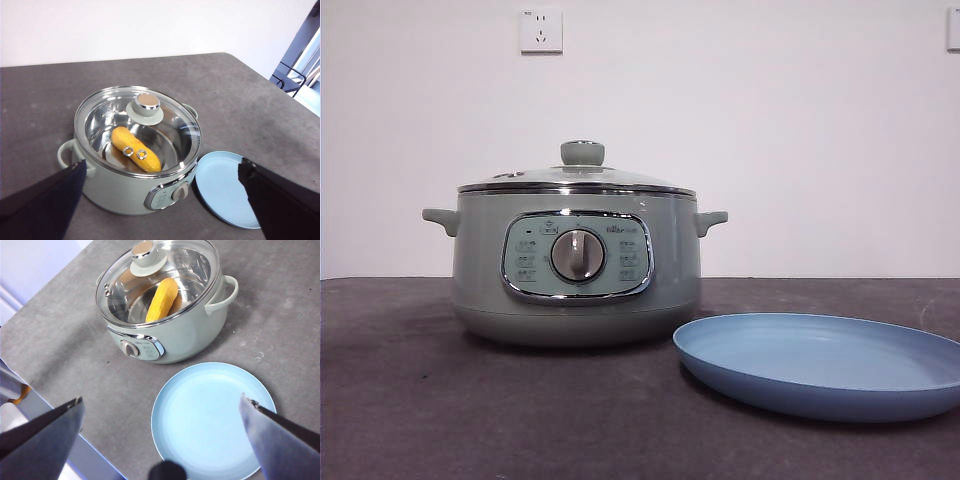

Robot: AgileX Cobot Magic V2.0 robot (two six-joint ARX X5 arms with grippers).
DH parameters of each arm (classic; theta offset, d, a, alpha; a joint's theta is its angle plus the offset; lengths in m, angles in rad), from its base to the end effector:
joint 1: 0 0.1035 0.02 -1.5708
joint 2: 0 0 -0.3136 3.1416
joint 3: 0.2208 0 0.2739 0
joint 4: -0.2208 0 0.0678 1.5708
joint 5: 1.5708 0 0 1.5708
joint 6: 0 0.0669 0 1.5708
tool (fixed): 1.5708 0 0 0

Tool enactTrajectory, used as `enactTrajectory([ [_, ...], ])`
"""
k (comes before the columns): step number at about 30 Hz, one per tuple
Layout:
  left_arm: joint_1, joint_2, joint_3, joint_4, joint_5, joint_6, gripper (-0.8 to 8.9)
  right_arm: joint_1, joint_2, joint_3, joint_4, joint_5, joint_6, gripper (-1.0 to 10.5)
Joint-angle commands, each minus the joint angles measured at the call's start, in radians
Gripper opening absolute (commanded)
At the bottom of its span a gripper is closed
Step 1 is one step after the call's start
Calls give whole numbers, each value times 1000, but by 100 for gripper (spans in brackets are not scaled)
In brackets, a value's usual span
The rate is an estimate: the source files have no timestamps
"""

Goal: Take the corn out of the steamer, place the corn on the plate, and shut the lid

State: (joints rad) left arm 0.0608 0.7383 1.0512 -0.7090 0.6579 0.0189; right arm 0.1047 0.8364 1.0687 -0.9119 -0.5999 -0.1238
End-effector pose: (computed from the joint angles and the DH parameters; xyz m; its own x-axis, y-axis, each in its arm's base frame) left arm 0.1375 -0.0326 0.4073 0.7658 -0.5660 -0.3053 0.5222 0.8244 -0.2184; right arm 0.1470 0.0534 0.3789 0.5795 0.6286 -0.5187 -0.5962 0.7609 0.2561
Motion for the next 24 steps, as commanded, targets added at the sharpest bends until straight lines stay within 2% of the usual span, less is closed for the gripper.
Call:
enactTrajectory([
  [1, -21, 27, 2, 34, 1, 8, 598, 2, -1, 3, 6, -1, -2, 662],
  [8, -100, 157, 3, 188, -11, 2, 598, 2, 0, 3, 6, -1, 3, 663],
  [19, -262, 433, 3, 553, -188, -47, 598, 1, 0, 3, 6, 4, 3, 662],
  [24, -318, 558, 3, 667, -256, -48, 598, 1, 0, 3, 6, 4, 3, 662],
])
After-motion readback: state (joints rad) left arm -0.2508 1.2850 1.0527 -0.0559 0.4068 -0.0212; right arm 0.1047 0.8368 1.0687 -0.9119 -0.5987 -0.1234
